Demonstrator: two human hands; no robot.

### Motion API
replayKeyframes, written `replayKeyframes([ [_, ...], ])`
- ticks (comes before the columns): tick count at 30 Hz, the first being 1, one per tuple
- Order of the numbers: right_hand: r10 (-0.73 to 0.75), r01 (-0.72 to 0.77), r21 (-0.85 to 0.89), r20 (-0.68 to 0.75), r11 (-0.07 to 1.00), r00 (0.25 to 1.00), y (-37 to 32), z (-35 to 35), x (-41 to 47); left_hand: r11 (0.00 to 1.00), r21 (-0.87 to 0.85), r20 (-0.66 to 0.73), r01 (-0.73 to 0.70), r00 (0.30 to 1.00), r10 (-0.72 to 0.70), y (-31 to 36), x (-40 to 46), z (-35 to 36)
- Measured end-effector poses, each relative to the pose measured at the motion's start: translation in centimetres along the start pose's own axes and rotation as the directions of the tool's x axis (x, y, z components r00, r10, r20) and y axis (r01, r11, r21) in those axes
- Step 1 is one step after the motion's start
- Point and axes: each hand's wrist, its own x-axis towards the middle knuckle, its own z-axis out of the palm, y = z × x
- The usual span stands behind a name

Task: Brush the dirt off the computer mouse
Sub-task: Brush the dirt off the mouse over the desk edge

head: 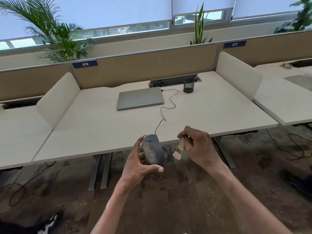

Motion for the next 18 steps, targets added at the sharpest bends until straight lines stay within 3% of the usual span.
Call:
replayKeyframes([
  [5, 0.185, -0.202, 0.069, 0.204, 0.977, 0.961, 0.6, 1.4, 2.3, 1.000, 0.014, 0.021, -0.012, 1.000, 0.012, 0.7, -0.4, -0.2],
  [11, 0.276, -0.345, 0.140, 0.364, 0.928, 0.890, 0.5, 3.2, 3.7, 1.000, -0.010, 0.055, 0.001, 0.998, -0.001, 0.9, -0.5, -0.5],
  [15, 0.305, -0.508, 0.374, 0.483, 0.776, 0.821, -0.2, 4.1, 4.4, 1.000, -0.003, 0.093, 0.003, 0.996, -0.003, 0.9, -0.6, -0.6],
  [18, 0.272, -0.590, 0.456, 0.588, 0.666, 0.762, -0.5, 4.4, 4.5, 1.000, 0.000, 0.118, -0.004, 0.993, 0.004, 1.0, -0.5, -0.6],
])
